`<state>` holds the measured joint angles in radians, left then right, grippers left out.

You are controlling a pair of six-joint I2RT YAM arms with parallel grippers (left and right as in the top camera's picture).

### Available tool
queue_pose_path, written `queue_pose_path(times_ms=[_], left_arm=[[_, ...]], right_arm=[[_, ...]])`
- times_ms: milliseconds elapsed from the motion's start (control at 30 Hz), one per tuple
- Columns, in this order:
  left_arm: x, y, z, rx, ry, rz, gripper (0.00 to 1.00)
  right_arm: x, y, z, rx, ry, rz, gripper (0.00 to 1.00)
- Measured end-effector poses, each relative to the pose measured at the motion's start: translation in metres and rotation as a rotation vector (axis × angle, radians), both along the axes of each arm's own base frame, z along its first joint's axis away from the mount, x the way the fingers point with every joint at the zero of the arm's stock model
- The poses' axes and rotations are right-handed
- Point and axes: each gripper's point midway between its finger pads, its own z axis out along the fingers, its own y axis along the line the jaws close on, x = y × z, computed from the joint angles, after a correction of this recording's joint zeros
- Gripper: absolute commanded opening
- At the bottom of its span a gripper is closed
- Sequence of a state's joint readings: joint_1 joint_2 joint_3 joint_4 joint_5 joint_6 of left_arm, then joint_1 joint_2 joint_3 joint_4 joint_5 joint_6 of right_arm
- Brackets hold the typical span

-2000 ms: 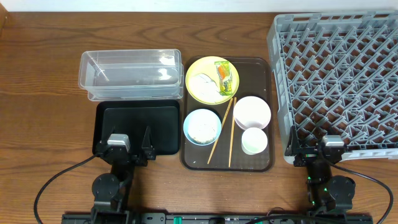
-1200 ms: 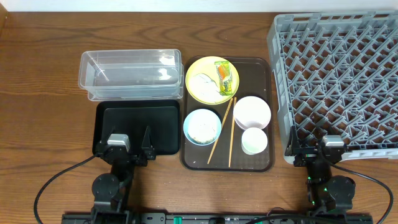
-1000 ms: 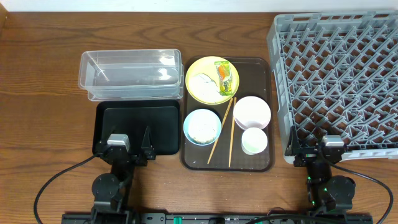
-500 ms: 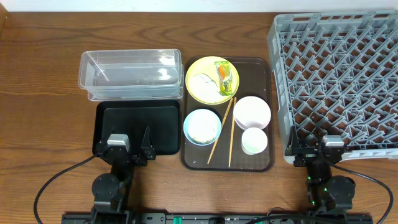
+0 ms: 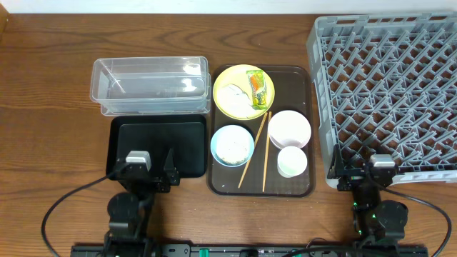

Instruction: Sort waste into correct bins and load items into the dishwasher rack

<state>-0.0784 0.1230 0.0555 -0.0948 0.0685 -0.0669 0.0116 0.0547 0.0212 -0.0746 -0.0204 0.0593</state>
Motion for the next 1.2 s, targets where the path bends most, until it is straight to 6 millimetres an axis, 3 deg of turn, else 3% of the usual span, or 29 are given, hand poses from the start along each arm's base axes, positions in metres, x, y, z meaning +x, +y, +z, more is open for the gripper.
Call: queue_pose_path(times_ms=[100,300,400,567,700,867,1200], left_arm=[[0.000,0.000,-0.005,0.001,0.100,0.002,0.98],[0.014,-0.002,0.031,0.009,0.268,0.001,0.98],[0.019,-0.003,0.038,0.018,0.424,-0.005,0.98],[0.011,-0.008,0.035,0.025,0.754,-0.028,0.98],[0.010,-0.010,0.043,0.025,0.896,-0.036,0.98],[0.025,-0.022,0.057,-0.017,0.864,-0.086,0.98],[0.097,-0.059,0.091,-0.080,0.659,-0.172,0.98]], right_arm=[[0.002,-0.003,0.005,-0.003,0.042,-0.016,0.99],[0.015,-0.005,0.039,-0.008,0.168,-0.032,0.99],[0.027,-0.006,0.050,-0.012,0.272,-0.035,0.99],[0.041,-0.006,0.045,-0.021,0.527,-0.036,0.99],[0.047,-0.006,0.044,-0.026,0.654,-0.036,0.99],[0.053,-0.006,0.048,-0.027,0.708,-0.032,0.99],[0.053,-0.005,0.048,-0.027,0.709,-0.031,0.99]])
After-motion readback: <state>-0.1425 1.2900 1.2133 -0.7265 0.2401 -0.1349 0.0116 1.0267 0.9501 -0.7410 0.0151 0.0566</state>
